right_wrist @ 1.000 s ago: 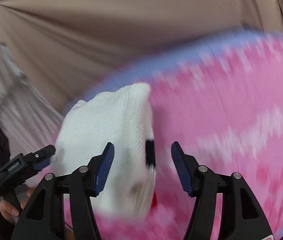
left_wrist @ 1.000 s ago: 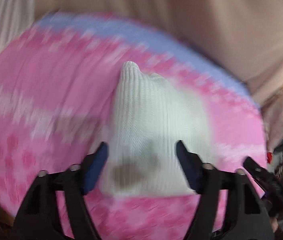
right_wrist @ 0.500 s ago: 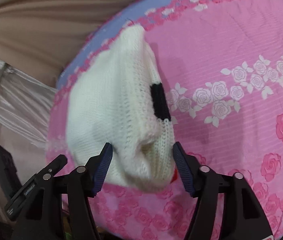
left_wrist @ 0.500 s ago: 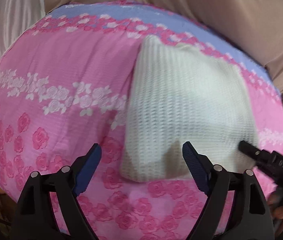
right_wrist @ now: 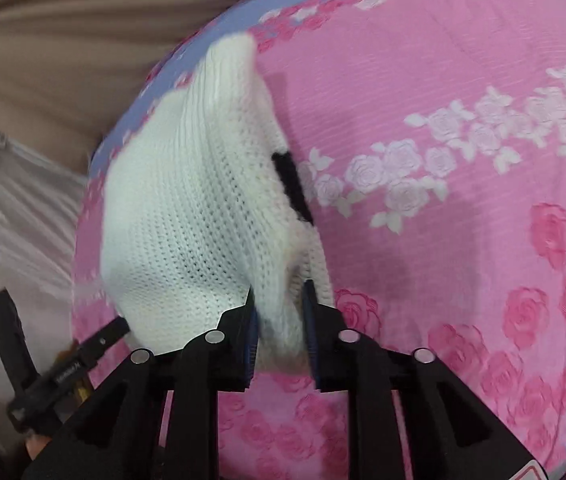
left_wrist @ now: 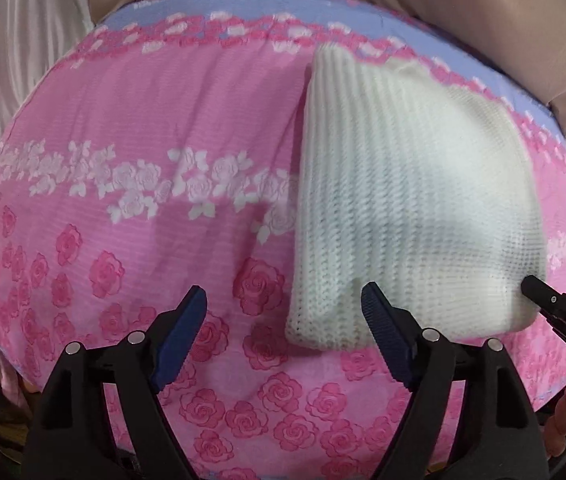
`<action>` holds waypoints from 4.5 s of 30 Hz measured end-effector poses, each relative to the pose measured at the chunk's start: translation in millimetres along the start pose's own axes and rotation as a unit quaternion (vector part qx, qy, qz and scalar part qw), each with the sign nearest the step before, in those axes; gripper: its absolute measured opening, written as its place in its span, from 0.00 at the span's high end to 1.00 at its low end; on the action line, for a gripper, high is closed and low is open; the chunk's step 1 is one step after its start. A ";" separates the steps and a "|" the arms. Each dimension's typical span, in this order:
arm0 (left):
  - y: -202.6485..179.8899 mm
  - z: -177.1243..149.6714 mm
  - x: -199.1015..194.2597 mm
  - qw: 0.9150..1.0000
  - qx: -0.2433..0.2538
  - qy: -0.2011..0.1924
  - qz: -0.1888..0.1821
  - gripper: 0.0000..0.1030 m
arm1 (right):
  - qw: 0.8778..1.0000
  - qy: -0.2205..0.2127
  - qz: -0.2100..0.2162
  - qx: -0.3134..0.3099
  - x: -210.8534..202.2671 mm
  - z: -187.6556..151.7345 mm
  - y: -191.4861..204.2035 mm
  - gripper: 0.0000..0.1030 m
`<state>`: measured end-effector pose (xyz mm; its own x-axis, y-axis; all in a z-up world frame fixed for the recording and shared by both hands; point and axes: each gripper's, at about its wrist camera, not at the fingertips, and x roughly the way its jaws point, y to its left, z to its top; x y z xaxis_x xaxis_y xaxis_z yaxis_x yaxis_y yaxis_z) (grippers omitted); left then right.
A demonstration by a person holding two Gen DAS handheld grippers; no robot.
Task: Fold small clothes
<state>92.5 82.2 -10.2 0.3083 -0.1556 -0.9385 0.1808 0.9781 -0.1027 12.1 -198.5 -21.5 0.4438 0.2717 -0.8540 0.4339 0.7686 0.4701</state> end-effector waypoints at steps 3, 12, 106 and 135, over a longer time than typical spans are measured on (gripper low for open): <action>-11.6 18.0 -22.7 0.999 0.014 -0.038 0.002 0.24 | 0.997 -0.055 -0.006 -0.045 -26.5 11.3 30.4 0.74; -41.0 40.5 22.1 0.995 0.067 -0.021 0.066 0.22 | 0.981 -0.011 -0.103 -0.167 29.2 29.7 70.4 0.84; -65.8 -70.7 -36.0 0.995 0.029 -0.053 0.078 0.14 | 0.972 -0.062 -0.179 -0.141 -50.9 -77.9 29.6 0.50; -72.6 -75.9 -36.6 0.994 0.040 -0.057 0.080 0.14 | 0.973 -0.061 -0.178 -0.137 -50.0 -80.8 30.8 0.50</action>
<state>-2.9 27.4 6.6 0.4421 -0.0187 -0.8968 0.1942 0.9781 0.0753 -60.0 -141.7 17.6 0.4002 -0.0965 -0.9113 0.3592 0.9314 0.0591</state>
